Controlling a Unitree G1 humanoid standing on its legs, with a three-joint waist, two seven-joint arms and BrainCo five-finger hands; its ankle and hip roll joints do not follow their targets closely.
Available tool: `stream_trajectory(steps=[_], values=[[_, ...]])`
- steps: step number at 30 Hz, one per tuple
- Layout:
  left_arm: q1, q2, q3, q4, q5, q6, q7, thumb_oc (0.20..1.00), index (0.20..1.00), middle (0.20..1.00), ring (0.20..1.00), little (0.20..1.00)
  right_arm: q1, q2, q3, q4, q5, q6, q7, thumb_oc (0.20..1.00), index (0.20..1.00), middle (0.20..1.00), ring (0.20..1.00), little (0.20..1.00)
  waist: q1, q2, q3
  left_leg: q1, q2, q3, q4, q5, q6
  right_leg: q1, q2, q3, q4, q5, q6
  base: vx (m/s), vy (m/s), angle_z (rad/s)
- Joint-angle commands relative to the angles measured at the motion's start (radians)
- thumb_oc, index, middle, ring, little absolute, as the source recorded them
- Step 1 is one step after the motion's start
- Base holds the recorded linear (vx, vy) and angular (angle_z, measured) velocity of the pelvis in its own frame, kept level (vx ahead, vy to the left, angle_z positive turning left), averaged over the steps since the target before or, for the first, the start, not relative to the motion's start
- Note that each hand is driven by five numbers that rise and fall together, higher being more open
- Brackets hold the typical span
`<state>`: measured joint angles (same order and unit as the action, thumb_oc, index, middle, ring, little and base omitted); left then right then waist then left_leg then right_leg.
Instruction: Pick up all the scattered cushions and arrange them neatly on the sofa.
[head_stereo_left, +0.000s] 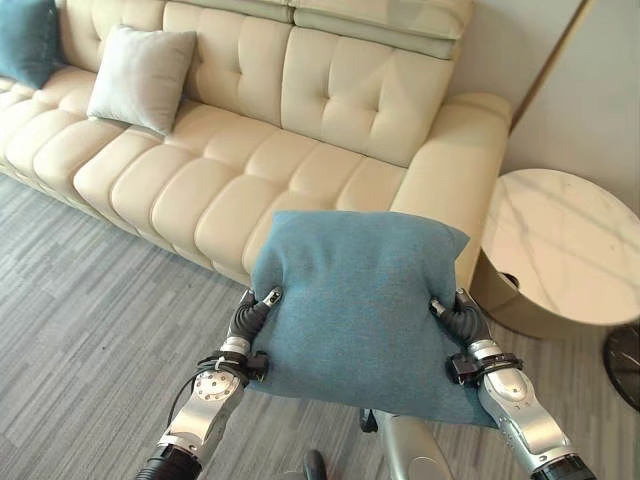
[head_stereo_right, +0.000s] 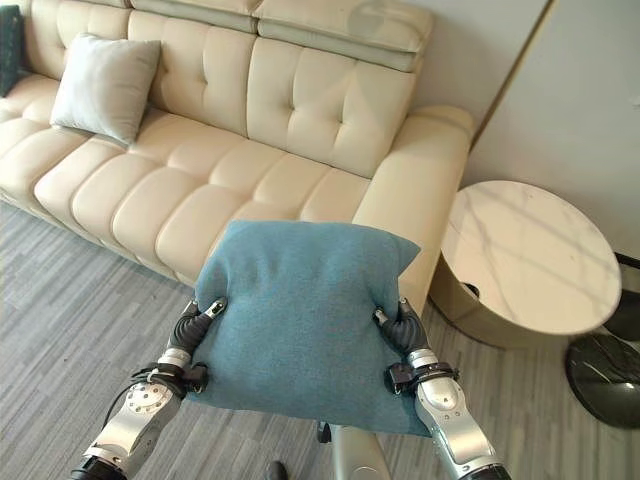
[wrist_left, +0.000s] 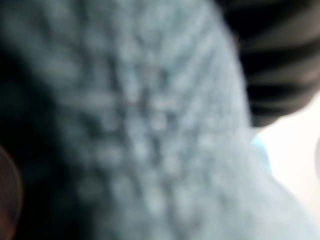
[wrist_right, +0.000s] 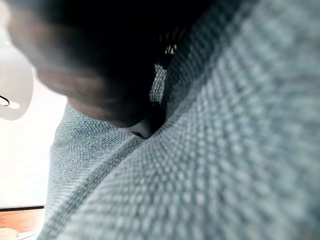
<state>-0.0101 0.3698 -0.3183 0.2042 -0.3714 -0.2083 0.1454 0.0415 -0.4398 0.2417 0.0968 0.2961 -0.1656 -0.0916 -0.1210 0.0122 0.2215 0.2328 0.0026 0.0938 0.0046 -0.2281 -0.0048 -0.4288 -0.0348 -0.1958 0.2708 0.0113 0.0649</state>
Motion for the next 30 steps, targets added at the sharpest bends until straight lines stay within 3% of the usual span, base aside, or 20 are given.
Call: stream_trajectory(steps=[1,3,4,6,8,10,12,15,18,22,25,26,28,29,30], values=[[-0.117,-0.022,-0.105,-0.139,0.021,-0.124,-0.083,0.200,0.200,0.200,0.200,0.200,-0.045,0.040,0.046,-0.149,0.034,-0.120,0.066,0.200,0.200,0.200,0.200,0.200,-0.049,-0.041,-0.101,-0.144,-0.078,0.059,0.213,0.107,-0.060,0.249,0.002,0.019,-0.173,0.006,0.026,0.46,-0.150,1.29],[-0.123,-0.026,-0.103,-0.128,0.011,-0.125,-0.077,0.200,0.200,0.200,0.200,0.200,-0.048,0.027,0.041,-0.147,0.038,-0.122,0.059,0.200,0.200,0.200,0.200,0.200,-0.047,-0.055,-0.099,-0.205,-0.038,0.113,0.348,0.162,-0.107,0.305,-0.001,0.017,-0.206,-0.011,0.009,0.18,-0.057,0.62],[-0.128,-0.027,-0.101,-0.124,0.004,-0.118,-0.076,0.200,0.200,0.200,0.200,0.200,-0.052,0.018,0.039,-0.146,0.034,-0.116,0.057,0.200,0.200,0.200,0.200,0.200,-0.038,-0.072,-0.094,-0.241,0.015,0.177,0.342,0.132,-0.085,0.336,-0.015,0.031,-0.216,-0.028,0.008,0.21,-0.002,-0.22],[-0.123,-0.023,-0.098,-0.127,0.013,-0.113,-0.080,0.200,0.200,0.200,0.200,0.200,-0.050,0.015,0.037,-0.151,0.027,-0.116,0.060,0.200,0.200,0.200,0.200,0.200,-0.028,-0.082,-0.100,-0.263,0.030,0.167,0.288,0.089,-0.057,0.345,-0.022,0.056,-0.217,-0.041,0.014,0.18,0.054,-0.57],[-0.115,-0.016,-0.092,-0.130,0.016,-0.112,-0.084,0.200,0.200,0.200,0.200,0.200,-0.046,0.016,0.033,-0.147,0.025,-0.116,0.059,0.200,0.200,0.200,0.200,0.200,-0.020,-0.097,-0.105,-0.301,0.056,0.136,0.234,0.099,-0.054,0.354,-0.031,0.085,-0.220,-0.050,0.019,0.15,0.078,-0.80],[-0.102,-0.008,-0.079,-0.137,0.012,-0.112,-0.078,0.200,0.200,0.200,0.200,0.200,-0.035,0.019,0.030,-0.147,0.028,-0.116,0.058,0.200,0.200,0.200,0.200,0.200,-0.003,-0.105,-0.106,-0.337,0.099,0.066,0.172,0.166,-0.073,0.376,-0.031,0.127,-0.233,-0.058,0.023,0.18,0.111,-0.94],[-0.093,-0.005,-0.075,-0.146,0.009,-0.112,-0.068,0.200,0.200,0.200,0.200,0.200,-0.029,0.023,0.028,-0.142,0.024,-0.117,0.052,0.200,0.200,0.200,0.200,0.200,0.012,-0.103,-0.105,-0.356,0.131,-0.023,0.110,0.228,-0.090,0.385,-0.026,0.167,-0.230,-0.066,0.021,0.17,0.142,-1.08],[-0.100,-0.009,-0.077,-0.141,0.001,-0.125,-0.050,0.200,0.200,0.200,0.200,0.200,-0.036,0.021,0.030,-0.125,0.013,-0.116,0.041,0.200,0.200,0.200,0.200,0.200,0.017,-0.091,-0.109,-0.368,0.157,-0.122,0.071,0.265,-0.115,0.399,-0.027,0.220,-0.217,-0.080,0.026,0.18,0.220,-0.89],[-0.110,-0.020,-0.093,-0.138,0.000,-0.131,-0.056,0.200,0.200,0.200,0.200,0.200,-0.043,0.016,0.021,-0.114,0.001,-0.113,0.046,0.200,0.200,0.200,0.200,0.200,0.005,-0.065,-0.132,-0.317,0.150,-0.109,0.018,0.249,-0.117,0.412,-0.038,0.247,-0.211,-0.087,0.041,0.18,0.296,-0.68],[-0.135,-0.011,-0.105,-0.130,0.008,-0.127,-0.057,0.200,0.200,0.200,0.200,0.200,-0.052,0.027,0.009,-0.112,-0.009,-0.098,0.045,0.200,0.200,0.200,0.200,0.200,-0.007,-0.074,-0.141,-0.277,0.091,-0.042,0.023,0.214,-0.073,0.408,-0.099,0.304,-0.201,-0.054,0.087,0.11,0.356,-0.11],[-0.148,-0.002,-0.093,-0.123,0.014,-0.130,-0.044,0.200,0.200,0.200,0.200,0.200,-0.083,0.053,0.023,-0.102,-0.021,-0.091,0.043,0.200,0.200,0.200,0.200,0.200,-0.004,-0.077,-0.141,-0.257,0.054,0.007,0.001,0.202,-0.038,0.352,-0.113,0.331,-0.152,-0.005,0.113,0.01,0.316,-0.35],[-0.151,0.003,-0.084,-0.128,0.014,-0.133,-0.037,0.200,0.200,0.200,0.200,0.200,-0.100,0.061,0.032,-0.100,-0.022,-0.091,0.044,0.200,0.200,0.200,0.200,0.200,0.005,-0.071,-0.132,-0.243,0.051,0.033,-0.010,0.197,-0.029,0.328,-0.121,0.302,-0.122,-0.002,0.119,-0.04,0.289,-0.41],[-0.154,0.015,-0.068,-0.132,0.009,-0.137,-0.026,0.200,0.200,0.200,0.200,0.200,-0.128,0.084,0.056,-0.094,-0.019,-0.094,0.045,0.200,0.200,0.200,0.200,0.200,0.026,-0.055,-0.126,-0.233,0.049,0.075,-0.034,0.202,-0.020,0.298,-0.154,0.158,-0.060,-0.012,0.102,-0.05,0.280,-1.49],[-0.154,0.012,-0.064,-0.128,0.008,-0.138,-0.023,0.200,0.200,0.200,0.200,0.200,-0.132,0.092,0.063,-0.093,-0.016,-0.097,0.048,0.200,0.200,0.200,0.200,0.200,0.024,-0.052,-0.125,-0.229,0.046,0.085,-0.042,0.207,-0.016,0.297,-0.151,0.116,-0.031,-0.022,0.095,-0.02,0.220,-1.43],[-0.150,0.010,-0.062,-0.125,0.009,-0.136,-0.025,0.200,0.200,0.200,0.200,0.200,-0.129,0.093,0.065,-0.092,-0.016,-0.097,0.053,0.200,0.200,0.200,0.200,0.200,0.021,-0.054,-0.125,-0.225,0.036,0.085,-0.044,0.210,-0.013,0.305,-0.122,0.116,-0.021,-0.037,0.091,0.01,0.215,-0.50]])
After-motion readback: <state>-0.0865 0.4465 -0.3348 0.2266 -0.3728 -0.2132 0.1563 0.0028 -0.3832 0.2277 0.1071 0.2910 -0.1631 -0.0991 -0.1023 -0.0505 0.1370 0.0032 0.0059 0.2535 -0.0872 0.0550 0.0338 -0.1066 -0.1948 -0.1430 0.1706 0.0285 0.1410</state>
